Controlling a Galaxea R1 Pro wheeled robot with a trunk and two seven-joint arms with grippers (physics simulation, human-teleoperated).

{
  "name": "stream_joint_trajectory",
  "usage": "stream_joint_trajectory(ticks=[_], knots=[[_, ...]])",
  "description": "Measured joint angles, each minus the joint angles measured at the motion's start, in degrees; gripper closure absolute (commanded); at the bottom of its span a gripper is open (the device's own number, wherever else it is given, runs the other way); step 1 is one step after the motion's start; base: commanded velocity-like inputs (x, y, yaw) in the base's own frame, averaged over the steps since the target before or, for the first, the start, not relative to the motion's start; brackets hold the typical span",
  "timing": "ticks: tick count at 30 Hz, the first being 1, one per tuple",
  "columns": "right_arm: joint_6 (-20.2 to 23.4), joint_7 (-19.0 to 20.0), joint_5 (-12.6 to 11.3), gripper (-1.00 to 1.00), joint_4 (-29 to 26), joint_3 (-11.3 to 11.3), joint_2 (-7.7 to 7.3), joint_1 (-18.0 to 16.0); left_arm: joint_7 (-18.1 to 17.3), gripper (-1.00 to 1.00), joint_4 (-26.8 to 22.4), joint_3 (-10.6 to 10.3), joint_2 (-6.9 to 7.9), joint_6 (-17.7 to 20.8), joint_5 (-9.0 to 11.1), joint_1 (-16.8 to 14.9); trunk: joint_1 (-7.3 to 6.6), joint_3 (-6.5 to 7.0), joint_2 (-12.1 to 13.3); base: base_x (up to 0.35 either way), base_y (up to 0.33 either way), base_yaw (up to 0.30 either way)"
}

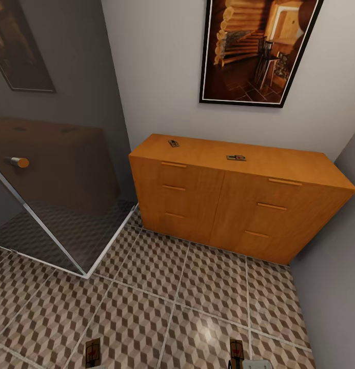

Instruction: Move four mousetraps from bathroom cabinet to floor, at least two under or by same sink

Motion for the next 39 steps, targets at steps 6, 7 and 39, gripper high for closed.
stream_joint_trajectory(ticks=[6,7,39], knots=[[0.00,0.00,0.00,1.00,0.00,0.00,0.00,0.01,0.00,1.00,0.00,0.00,0.00,0.00,-0.02,0.00,0.00,0.00,0.00,0.000,0.000,0.000],[0.00,0.00,0.00,1.00,0.00,0.00,0.00,0.01,0.00,1.00,0.00,0.00,0.00,0.00,-0.03,0.00,0.00,0.00,0.00,0.000,0.000,0.000],[0.49,-0.09,0.87,1.00,-8.55,0.15,1.49,-0.01,-4.10,1.00,-1.74,0.56,0.65,-0.13,0.18,0.00,0.00,0.01,0.00,0.000,0.000,0.000]])
